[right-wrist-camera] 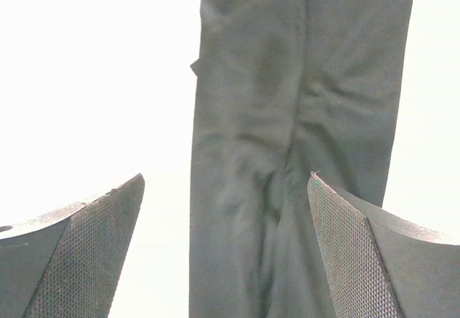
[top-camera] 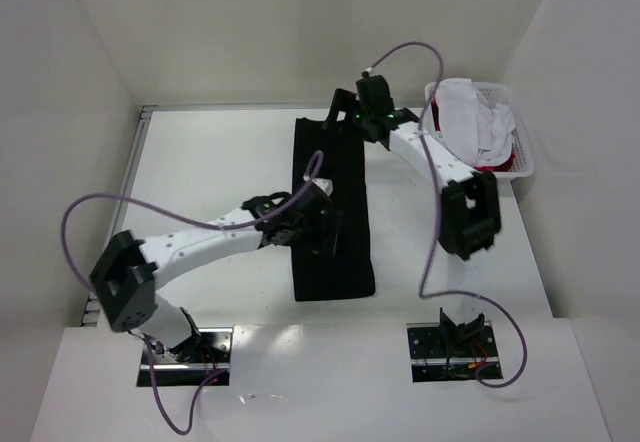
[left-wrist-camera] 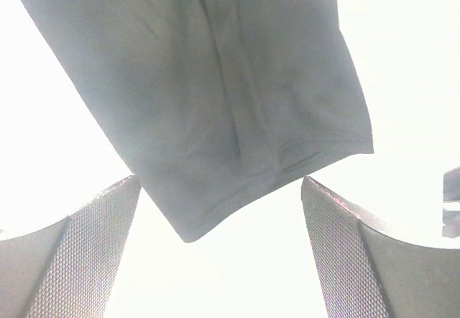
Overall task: Fold and stack the t-shirts
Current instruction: Rotate the tshirt 90 degrees
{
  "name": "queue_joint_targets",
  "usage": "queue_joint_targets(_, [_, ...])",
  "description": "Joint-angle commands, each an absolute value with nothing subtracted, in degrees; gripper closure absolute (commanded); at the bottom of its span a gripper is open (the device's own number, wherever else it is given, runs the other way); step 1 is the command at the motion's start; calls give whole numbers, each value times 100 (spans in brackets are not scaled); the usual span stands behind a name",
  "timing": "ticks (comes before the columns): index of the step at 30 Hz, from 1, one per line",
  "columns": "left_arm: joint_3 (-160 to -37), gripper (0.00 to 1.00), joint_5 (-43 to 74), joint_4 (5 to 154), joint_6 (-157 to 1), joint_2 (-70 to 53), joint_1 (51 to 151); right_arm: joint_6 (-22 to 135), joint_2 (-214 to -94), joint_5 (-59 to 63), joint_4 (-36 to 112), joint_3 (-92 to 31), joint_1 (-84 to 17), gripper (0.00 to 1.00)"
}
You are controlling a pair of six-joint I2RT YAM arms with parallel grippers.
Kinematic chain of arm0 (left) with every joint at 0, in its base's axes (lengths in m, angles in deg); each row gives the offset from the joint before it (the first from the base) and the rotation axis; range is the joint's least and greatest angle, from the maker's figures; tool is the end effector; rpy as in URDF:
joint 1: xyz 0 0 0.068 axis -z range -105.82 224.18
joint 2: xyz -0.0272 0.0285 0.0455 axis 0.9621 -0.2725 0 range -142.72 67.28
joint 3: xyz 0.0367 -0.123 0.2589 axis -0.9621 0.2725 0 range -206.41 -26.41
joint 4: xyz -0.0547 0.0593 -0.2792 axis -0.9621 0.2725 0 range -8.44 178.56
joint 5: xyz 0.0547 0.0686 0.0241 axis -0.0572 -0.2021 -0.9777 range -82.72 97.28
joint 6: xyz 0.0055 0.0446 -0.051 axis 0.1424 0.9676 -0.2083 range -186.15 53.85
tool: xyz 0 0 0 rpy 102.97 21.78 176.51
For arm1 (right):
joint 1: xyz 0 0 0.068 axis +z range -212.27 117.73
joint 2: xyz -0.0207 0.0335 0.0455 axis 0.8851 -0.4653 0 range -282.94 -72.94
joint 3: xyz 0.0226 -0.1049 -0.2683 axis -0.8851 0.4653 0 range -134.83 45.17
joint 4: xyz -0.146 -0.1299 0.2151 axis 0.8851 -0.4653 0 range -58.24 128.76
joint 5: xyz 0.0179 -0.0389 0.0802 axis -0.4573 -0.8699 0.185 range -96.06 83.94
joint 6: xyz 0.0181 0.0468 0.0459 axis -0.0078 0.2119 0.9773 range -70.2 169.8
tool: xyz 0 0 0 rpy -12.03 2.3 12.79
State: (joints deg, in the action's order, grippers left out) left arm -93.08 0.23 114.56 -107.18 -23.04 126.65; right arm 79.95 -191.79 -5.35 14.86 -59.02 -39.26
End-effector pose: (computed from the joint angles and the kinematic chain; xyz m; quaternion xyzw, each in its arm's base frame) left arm 0.2300 -0.2885 0.2314 0.0777 0.9531 -0.1684 0.2392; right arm 0.4951 0.2109 0.2673 0.0534 0.8993 0.1991 0.3856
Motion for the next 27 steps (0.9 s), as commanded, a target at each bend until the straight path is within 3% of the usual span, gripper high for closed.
queue_joint_targets(1, [-9436, 0, -432, 11453, -10964, -1333, 12464, 8151, -17413, -553, 2083, -4824, -3915, 1])
queue_joint_targets(8, [-7961, 0, 401, 10468, -11361, -672, 12148, 8986, -15373, -351, 2690, -1656, -3863, 1])
queue_joint_targets(11, [-7564, 0, 482, 10126, -11501, -410, 12086, 9268, -14715, -403, 2743, -680, -3468, 1])
queue_joint_targets(13, [-6881, 0, 831, 9392, -11572, -60, 11877, 10046, -14032, -744, 2856, 203, -2646, 1])
queue_joint_targets(27, [-6175, 0, 1826, 8859, -11474, -436, 11391, 10693, -12840, -817, 2707, 1686, -2430, 1])
